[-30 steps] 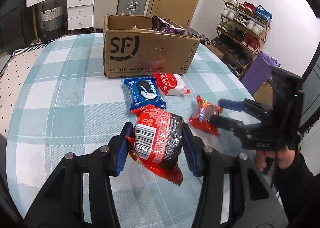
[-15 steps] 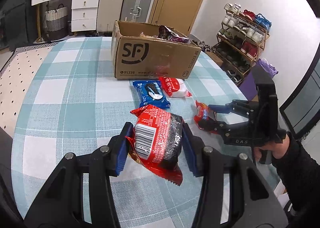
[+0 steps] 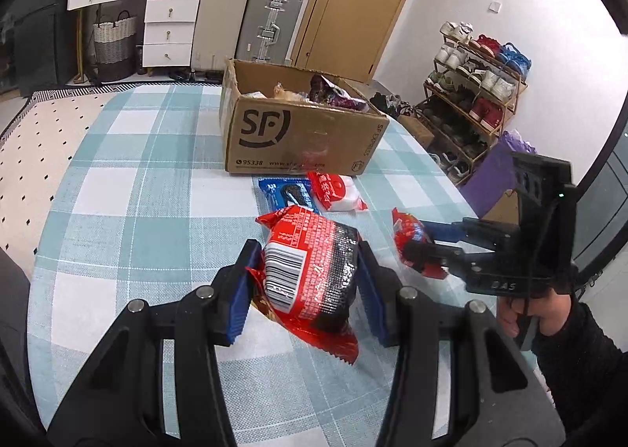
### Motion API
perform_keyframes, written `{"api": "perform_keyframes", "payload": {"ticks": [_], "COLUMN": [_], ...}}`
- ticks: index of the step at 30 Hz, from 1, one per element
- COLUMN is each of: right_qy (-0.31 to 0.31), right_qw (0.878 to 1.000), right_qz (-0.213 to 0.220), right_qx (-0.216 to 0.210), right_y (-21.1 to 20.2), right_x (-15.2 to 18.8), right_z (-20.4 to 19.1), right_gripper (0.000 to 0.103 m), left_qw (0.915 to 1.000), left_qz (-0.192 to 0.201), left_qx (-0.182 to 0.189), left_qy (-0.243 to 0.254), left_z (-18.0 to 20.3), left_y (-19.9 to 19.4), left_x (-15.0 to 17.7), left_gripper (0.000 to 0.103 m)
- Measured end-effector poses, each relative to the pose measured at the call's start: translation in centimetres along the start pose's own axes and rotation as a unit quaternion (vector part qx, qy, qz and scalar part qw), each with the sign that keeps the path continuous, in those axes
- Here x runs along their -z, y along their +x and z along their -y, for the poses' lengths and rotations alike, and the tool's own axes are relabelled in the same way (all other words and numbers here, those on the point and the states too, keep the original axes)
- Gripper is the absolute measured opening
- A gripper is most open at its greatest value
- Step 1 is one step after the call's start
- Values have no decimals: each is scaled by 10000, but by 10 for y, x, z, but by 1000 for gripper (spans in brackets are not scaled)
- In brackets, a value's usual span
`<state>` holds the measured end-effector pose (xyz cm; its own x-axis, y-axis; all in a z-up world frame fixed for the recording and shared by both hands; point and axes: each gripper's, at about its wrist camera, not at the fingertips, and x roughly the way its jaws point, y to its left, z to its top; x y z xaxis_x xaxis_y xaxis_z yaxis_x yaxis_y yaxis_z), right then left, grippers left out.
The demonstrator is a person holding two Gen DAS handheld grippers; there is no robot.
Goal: Organize snacks
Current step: 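Carry both packs toward the SF box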
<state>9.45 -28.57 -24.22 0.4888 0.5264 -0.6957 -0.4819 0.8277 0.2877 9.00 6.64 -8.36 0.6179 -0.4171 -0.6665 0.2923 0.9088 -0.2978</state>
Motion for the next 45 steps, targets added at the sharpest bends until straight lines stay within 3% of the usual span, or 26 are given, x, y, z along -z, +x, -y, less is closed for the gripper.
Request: {"api": "perform_keyframes", "payload": {"ticks": [8,20,26,33,37,43,45], "right_qy": [-104,-209,-349,-384,-279,-123,-89], "right_qw": [9973,9897,9884,9883,9896,9938,9947], "right_qz": [570,1090,1202,1253,1245,980,905], "right_qx": [-449,-902,-864,-778,-669,-514,-485], "right_y": [-50,-99,-115,-118,-109,-65,-48], "right_x": [-38,-101,-142,-193,-224,-259,-262], "right_z": [-30,-46,-40,-24,-7,22,31], "right_gripper": [47,47,47,47,47,47,47], "left_qw": [9998,9976,9949,9968,9967,9966,9972], "left_qz": [158,455,555,364,353,28,-117], "left_qx": [-67,-240,-353,-222,-412,-640,-555], "left_qy": [-92,473,767,677,597,518,490], "left_z": [1,37,57,65,57,41,35], "left_y": [-15,-37,-37,-12,15,77,98], "left_x": [-30,-107,-153,-219,-253,-281,-283], "left_gripper": [46,46,46,46,46,46,46]}}
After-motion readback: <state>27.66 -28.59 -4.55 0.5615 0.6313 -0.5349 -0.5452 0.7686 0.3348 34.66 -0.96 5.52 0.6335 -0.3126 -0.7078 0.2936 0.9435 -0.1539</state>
